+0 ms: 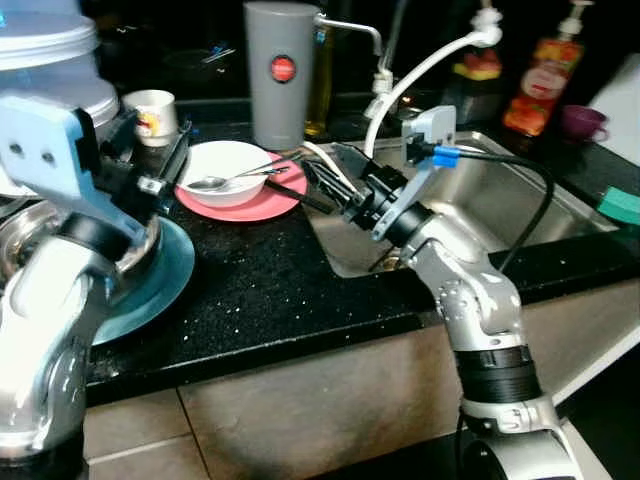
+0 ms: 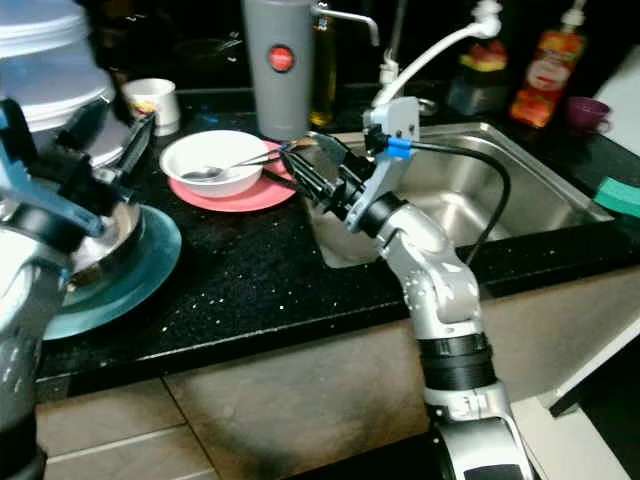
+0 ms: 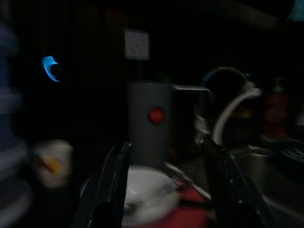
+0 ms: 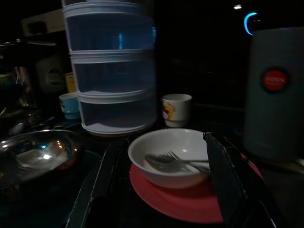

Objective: Kitchen organization

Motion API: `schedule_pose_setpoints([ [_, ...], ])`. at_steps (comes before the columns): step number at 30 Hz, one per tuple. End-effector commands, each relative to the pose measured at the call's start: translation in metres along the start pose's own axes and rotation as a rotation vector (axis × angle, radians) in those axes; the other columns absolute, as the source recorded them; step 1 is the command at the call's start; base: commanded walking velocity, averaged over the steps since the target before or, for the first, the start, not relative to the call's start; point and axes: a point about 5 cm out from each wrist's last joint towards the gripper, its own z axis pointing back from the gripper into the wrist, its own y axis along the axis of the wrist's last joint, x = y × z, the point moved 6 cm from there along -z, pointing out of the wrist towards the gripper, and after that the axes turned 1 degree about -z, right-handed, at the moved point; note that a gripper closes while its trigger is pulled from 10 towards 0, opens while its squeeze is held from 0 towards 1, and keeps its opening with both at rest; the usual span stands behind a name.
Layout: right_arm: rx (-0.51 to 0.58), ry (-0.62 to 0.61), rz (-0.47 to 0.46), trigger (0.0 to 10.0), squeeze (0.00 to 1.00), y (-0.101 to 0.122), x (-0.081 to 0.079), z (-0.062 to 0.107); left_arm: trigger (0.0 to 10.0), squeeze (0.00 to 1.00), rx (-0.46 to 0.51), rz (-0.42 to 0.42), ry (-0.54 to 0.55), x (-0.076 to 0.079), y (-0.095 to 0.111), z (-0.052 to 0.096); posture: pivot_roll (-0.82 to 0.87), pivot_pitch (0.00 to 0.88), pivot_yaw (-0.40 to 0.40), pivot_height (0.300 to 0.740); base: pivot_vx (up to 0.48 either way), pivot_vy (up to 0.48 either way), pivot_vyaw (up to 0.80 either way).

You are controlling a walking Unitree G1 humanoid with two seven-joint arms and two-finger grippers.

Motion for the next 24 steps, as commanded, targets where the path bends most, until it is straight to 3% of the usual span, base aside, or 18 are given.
schedule_pose_setpoints([
  [1, 0.014, 0.023, -0.003, 10.0, 0.00, 0.002, -0.002, -0.004, 10.0, 0.00, -0.004, 0.051, -0.037, 0.011, 0.000, 0.008, 0.22, 0.000, -0.104, 0.740, 0.000, 0.000, 0.79],
  [4, 0.014, 0.035, -0.007, 10.0, 0.00, 0.001, -0.002, -0.006, 10.0, 0.00, -0.057, 0.088, -0.102, 0.028, -0.010, 0.025, 0.23, 0.000, -0.111, 0.740, 0.000, 0.000, 0.79],
  [9, 0.000, 0.083, -0.008, 10.0, 0.00, -0.006, -0.008, -0.007, 10.0, 0.00, -0.123, 0.059, 0.028, 0.016, -0.023, 0.041, 0.25, 0.000, -0.119, 0.740, 0.000, 0.000, 0.78],
  [18, -0.007, 0.141, -0.011, 10.0, 0.00, -0.011, -0.015, -0.008, 10.0, 0.00, -0.121, -0.018, 0.082, 0.013, -0.013, 0.048, 0.26, 0.000, -0.135, 0.740, 0.000, 0.000, 0.78],
  [24, 0.005, 0.175, -0.020, 10.0, 0.00, -0.010, -0.018, -0.009, 10.0, 0.00, -0.059, -0.050, 0.086, 0.013, 0.009, 0.043, 0.27, 0.000, -0.142, 0.740, 0.000, 0.000, 0.77],
])
